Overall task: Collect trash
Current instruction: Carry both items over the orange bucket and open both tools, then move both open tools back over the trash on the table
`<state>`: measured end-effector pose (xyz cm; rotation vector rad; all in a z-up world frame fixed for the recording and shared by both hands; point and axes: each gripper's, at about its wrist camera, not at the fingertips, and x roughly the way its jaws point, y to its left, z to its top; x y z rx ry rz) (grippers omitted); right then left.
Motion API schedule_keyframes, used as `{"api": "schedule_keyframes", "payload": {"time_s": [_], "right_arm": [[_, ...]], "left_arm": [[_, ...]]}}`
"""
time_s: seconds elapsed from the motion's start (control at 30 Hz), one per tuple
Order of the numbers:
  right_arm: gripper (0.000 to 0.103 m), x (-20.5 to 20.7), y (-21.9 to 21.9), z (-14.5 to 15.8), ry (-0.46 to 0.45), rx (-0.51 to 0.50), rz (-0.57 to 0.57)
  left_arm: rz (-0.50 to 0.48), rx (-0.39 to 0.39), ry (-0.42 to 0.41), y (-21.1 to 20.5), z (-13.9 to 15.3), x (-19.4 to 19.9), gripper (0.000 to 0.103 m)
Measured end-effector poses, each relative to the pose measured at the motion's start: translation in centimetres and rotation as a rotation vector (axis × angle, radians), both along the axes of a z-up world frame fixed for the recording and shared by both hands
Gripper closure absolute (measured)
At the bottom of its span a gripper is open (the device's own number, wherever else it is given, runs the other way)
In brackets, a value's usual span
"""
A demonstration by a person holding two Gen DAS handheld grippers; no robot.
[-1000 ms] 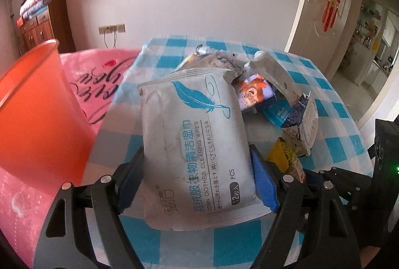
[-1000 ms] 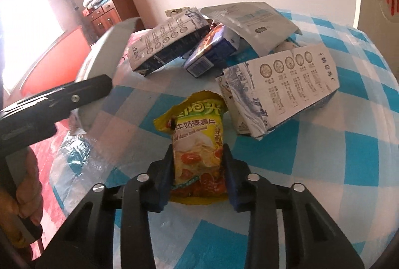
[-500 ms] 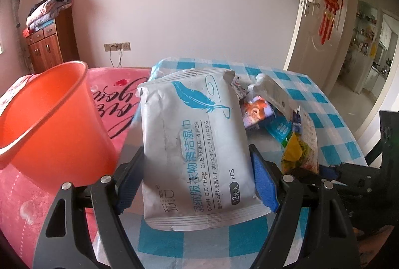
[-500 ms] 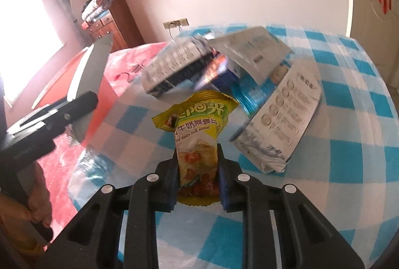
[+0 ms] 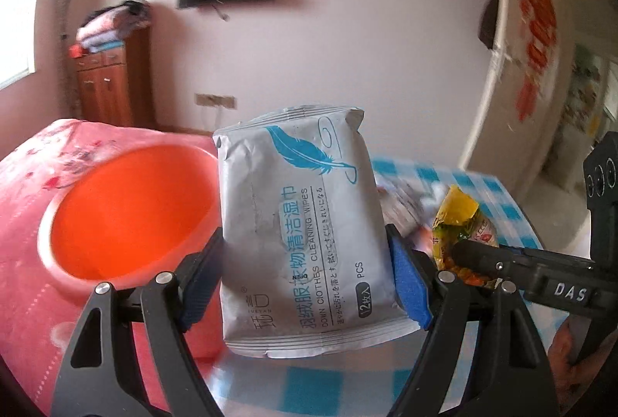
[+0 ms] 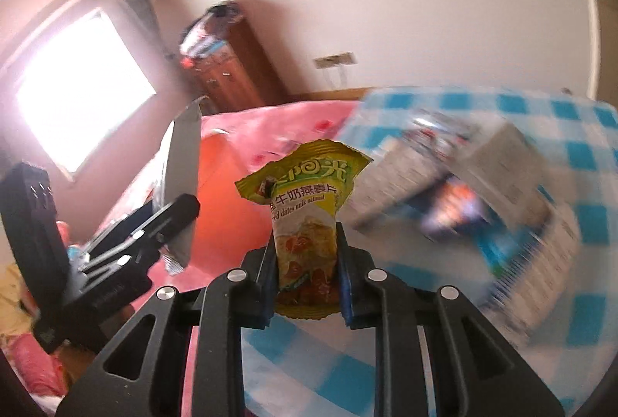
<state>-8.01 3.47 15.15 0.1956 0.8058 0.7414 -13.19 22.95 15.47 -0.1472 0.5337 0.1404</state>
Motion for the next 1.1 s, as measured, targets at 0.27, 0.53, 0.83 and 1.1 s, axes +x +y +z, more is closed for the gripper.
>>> {"api": "schedule_keyframes", "payload": {"time_s": [0.27, 0.53, 0.83, 1.1], "right_arm": [[0.077, 2.9, 9.8, 4.5, -0.042, 0.086, 0.163], [0.074, 4.4, 18.4, 4.1, -0.026, 0.066, 0.257], [0.022, 5.3, 17.7, 2.5, 0.0, 0.079, 0.193], [0.013, 4.1, 12.8, 1.4, -0.108, -0.04, 0.018]], "left_arm": [[0.231, 0.006, -0.051, 8.3, 2.1, -0.5, 0.024], [0.341, -0.067, 0.001, 14.0, 0.0, 0.6, 0.023], [0.41, -0.007, -0.022, 14.5, -1.4, 0.2, 0.013], [0.324, 0.055, -0.173, 10.8, -0.5, -1.3, 0.013]]}}
